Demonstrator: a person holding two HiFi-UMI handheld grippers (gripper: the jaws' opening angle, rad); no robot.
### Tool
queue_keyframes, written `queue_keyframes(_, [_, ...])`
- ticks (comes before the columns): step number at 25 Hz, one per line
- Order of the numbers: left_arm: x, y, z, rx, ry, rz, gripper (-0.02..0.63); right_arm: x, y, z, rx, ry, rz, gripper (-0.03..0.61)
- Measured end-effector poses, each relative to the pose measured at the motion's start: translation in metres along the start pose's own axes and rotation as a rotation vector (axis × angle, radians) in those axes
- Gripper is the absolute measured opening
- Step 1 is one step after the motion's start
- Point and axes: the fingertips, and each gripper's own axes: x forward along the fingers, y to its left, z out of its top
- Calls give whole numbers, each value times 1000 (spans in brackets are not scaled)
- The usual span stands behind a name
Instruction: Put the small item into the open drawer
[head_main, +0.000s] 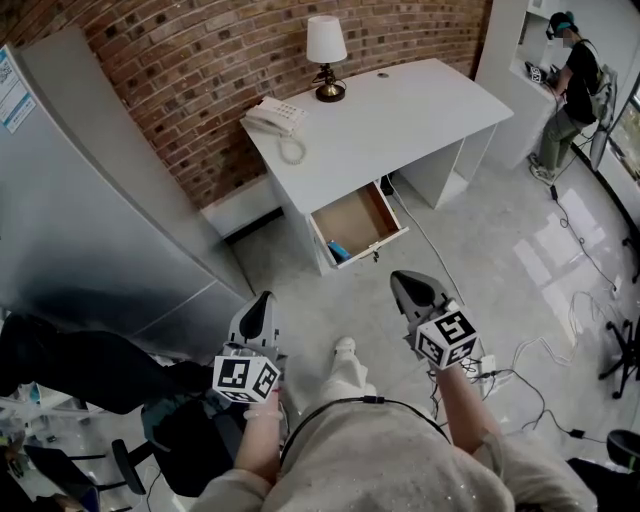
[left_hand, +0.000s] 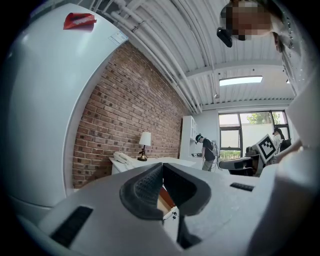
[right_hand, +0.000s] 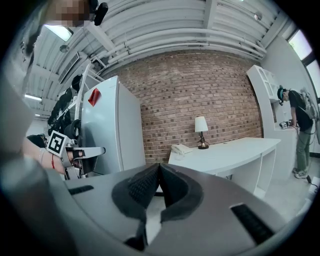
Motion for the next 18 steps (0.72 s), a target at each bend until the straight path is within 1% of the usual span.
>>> queue_keyframes(8, [-17,-5,3,8,-14,3,6,-13,10,0,-4,-11,-3,5])
queue_keyframes(18, [-20,-12,7,14,-17,-4,6,-23,11,2,15,-22,-10,5])
